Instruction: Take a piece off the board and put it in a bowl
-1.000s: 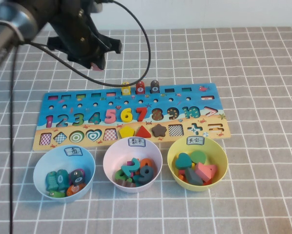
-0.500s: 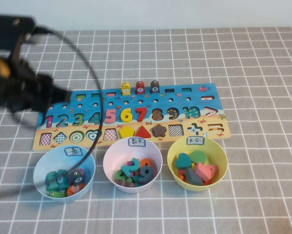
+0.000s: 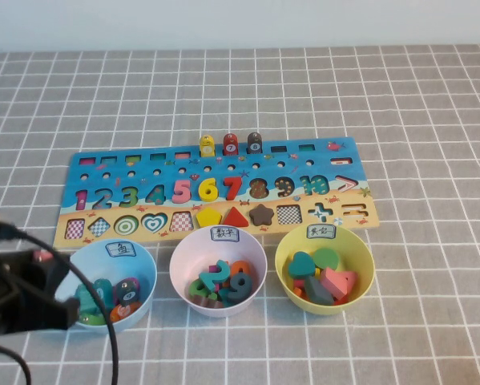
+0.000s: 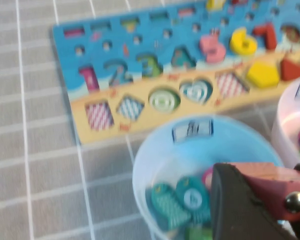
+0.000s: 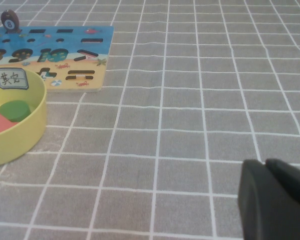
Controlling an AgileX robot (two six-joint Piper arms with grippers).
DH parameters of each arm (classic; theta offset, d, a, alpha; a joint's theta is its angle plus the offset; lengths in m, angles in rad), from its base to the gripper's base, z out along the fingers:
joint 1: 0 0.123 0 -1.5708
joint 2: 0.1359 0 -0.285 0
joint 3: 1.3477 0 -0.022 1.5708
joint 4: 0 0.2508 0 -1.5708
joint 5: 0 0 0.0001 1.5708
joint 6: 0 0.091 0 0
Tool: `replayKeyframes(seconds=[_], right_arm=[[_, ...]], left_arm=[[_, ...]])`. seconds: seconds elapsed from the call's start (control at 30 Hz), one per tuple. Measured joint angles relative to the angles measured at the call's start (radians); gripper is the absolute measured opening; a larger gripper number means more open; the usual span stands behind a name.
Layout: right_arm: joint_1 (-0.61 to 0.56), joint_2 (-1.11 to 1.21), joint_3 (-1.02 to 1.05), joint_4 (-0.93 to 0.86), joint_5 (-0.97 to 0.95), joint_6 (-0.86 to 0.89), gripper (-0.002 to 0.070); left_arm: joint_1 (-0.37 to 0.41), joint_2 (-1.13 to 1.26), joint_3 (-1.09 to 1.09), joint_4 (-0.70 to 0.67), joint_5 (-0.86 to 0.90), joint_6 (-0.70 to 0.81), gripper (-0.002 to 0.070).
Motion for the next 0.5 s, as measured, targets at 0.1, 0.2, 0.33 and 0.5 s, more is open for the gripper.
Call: replayKeyframes(seconds=[0.1, 0.2, 0.33, 0.5], right_arm=[[0.0, 0.0, 0.0, 0.0, 0.0, 0.0, -0.0017], [0.0, 0.0, 0.0, 0.0, 0.0, 0.0, -0.0017], [0.0, 0.0, 0.0, 0.0, 0.0, 0.0, -0.0017], [0.0, 0.0, 0.0, 0.0, 0.0, 0.0, -0.0017]], left_arm=[[0.0, -0.004, 0.046, 0.0, -0.023, 0.0, 0.0192], [0.0, 0.01, 0.05, 0.004, -0.052, 0.0, 0.0192], [0.0, 0.078, 0.05, 0.008, -0.07, 0.0, 0.0192], [0.0, 0.206, 0.05, 0.008, -0.101, 0.0, 0.0192]])
